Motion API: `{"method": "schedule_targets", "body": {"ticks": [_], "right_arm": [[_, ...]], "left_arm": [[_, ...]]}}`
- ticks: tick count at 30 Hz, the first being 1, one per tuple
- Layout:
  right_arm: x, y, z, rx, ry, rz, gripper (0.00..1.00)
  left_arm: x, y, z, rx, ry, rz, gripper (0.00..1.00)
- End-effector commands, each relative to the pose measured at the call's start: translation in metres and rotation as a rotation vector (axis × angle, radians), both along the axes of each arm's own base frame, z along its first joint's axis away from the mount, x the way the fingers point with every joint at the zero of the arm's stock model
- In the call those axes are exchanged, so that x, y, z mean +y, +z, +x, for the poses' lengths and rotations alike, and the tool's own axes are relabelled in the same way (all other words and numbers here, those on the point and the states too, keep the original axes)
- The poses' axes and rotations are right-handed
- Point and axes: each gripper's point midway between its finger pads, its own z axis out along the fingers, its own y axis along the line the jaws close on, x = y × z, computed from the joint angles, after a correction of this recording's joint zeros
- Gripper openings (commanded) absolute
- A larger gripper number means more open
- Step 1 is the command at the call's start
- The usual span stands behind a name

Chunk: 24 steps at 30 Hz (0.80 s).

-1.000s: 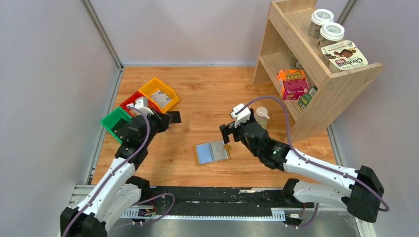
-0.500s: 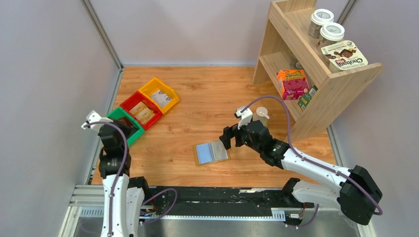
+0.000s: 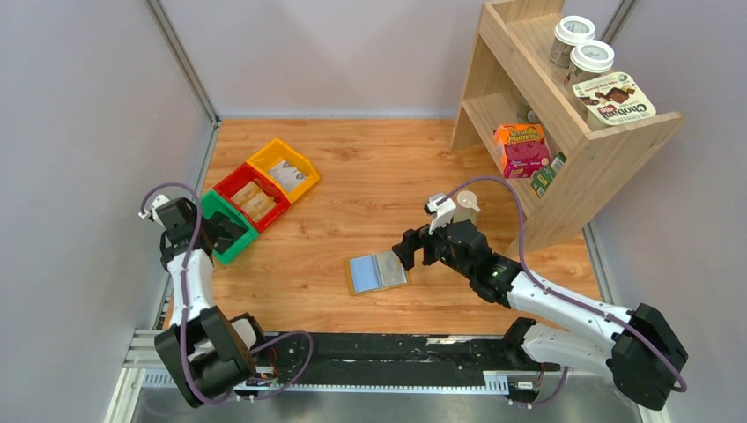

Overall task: Take the credit cards out of the card holder
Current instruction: Place the credit card in the storage box.

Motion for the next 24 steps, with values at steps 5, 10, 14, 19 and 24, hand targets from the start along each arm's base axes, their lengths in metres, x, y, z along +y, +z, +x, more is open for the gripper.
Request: {"method": "schedule_targets", "body": {"ticks": [5,10,14,19,24], "right_arm": [[0.006,0.017,0.004,-0.045,0.008,0.067,1.00],[0.005,0.018,0.004,-0.048,0.008,0.065,1.00],[0.005,0.016,0.003,-0.048,0.009,0.061,1.00],[0.004,0.018,0.004,-0.053,0.004,0.056,1.00],[0.000,0.019,0.007,-0.036,-0.015,0.019,1.00]], "left_arm": [[-0.001,0.021,0.052,-0.148,-0.183,-0.024,0.00],[0.000,0.003,0.056,-0.114,-0.197,-0.051,0.02],[0.007,-0.001,0.050,-0.067,-0.163,-0.030,0.22],[0.016,0.016,0.033,0.009,-0.139,0.037,0.66],[0.014,0.055,0.024,-0.006,-0.157,0.093,0.77]]}}
